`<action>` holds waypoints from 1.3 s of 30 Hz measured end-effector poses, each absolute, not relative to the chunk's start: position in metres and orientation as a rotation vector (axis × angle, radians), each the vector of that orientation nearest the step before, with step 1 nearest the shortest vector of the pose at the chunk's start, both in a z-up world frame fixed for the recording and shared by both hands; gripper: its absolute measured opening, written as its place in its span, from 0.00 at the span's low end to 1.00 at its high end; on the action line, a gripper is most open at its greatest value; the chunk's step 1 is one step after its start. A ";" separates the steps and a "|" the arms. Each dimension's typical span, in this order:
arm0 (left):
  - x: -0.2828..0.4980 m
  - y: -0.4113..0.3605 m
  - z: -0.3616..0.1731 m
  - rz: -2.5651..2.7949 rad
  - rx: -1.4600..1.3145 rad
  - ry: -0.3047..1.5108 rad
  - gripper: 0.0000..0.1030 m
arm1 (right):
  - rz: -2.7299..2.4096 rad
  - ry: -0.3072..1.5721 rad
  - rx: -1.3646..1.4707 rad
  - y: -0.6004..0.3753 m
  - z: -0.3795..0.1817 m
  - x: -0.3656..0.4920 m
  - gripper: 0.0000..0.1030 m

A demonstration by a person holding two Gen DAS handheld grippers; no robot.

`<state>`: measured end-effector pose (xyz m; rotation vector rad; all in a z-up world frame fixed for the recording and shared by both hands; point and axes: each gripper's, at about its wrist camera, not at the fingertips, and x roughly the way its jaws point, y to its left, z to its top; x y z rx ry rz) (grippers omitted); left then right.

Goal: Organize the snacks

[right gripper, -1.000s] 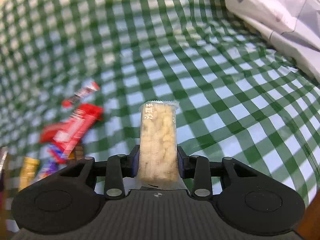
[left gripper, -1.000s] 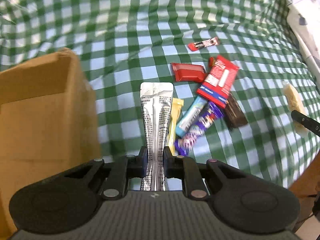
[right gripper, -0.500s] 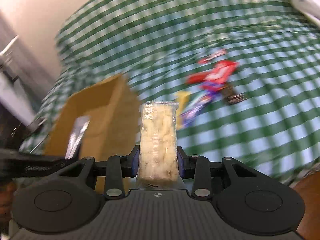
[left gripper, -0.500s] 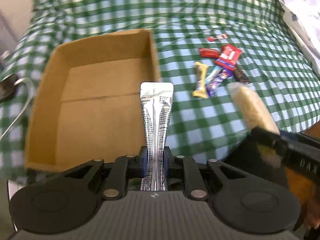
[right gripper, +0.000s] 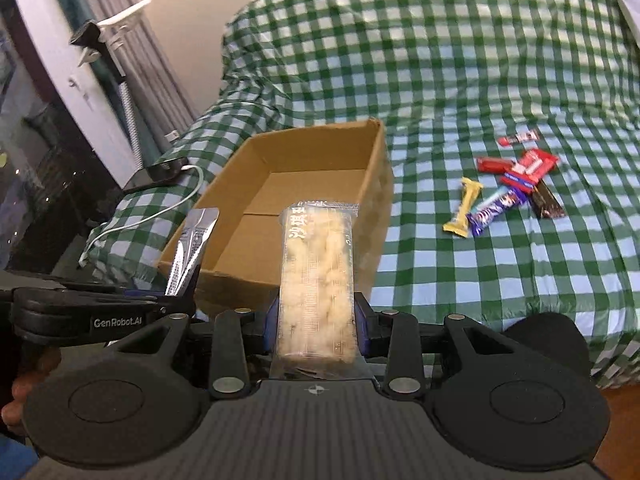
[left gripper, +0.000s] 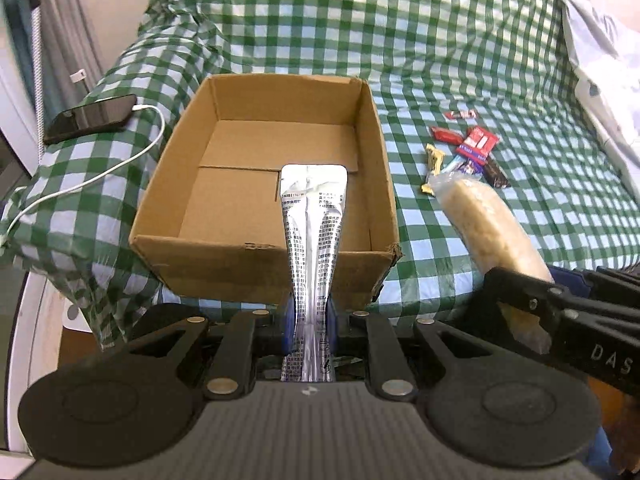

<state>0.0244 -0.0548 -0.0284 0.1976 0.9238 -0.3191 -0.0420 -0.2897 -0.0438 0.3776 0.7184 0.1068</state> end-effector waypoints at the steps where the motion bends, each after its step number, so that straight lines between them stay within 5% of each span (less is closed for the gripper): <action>1: 0.022 -0.053 -0.027 -0.321 0.190 0.917 0.17 | 0.111 0.713 0.365 -0.286 -0.041 -0.046 0.37; 39: 0.014 -0.042 -0.034 -0.335 0.155 0.929 0.18 | 0.130 0.748 0.278 -0.260 -0.040 -0.051 0.37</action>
